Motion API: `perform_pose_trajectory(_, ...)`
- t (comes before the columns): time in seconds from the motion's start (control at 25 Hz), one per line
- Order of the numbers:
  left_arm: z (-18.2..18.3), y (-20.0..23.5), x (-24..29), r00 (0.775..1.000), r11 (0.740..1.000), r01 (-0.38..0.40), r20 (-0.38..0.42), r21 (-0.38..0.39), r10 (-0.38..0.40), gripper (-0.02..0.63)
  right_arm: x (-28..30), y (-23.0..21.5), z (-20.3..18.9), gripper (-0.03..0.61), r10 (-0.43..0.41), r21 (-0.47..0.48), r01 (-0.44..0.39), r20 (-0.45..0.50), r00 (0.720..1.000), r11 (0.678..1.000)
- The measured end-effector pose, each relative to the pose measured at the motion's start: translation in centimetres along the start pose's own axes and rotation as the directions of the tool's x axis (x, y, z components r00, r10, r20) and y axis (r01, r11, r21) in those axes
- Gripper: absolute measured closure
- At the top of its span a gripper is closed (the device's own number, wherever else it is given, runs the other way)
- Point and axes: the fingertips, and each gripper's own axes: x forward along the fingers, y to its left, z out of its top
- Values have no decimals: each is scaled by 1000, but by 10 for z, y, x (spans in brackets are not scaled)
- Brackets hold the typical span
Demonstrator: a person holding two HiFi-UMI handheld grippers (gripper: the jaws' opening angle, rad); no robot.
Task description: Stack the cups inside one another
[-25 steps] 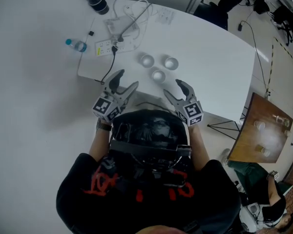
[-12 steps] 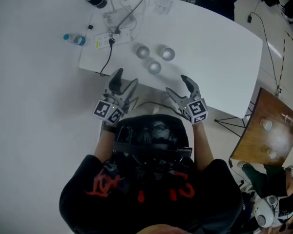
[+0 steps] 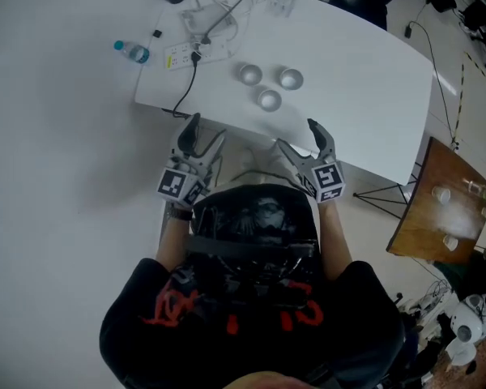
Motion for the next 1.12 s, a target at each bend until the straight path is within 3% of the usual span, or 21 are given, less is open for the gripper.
perform_pose_trajectory(0.16, -12, 1, -3, 1000, 999, 14, -22, 31, -13, 310, 10, 20, -19, 169, -12, -30, 10, -42, 999, 999)
perform_pose_trajectory(0.28, -16, 3, 3, 1000, 999, -20, -21, 42, 21, 305, 24, 22, -34, 169, -27, -57, 23, -69, 997, 998)
perform_pose_trajectory(0.52, -16, 7, 13, 996, 997, -65, -52, 38, 67, 307, 62, -7, -72, 170, -82, -79, 73, -119, 989, 994)
perform_pose_trajectory(0.88, -13, 4, 13, 990, 991, -114, -76, 64, 119, 310, 121, -31, -102, 169, -23, -114, 0, -197, 980, 993)
perform_pose_trajectory(1.12, -11, 9, 10, 983, 986, -156, -89, 64, 161, 273, 148, -31, -103, 170, 21, -117, -49, -230, 973, 992)
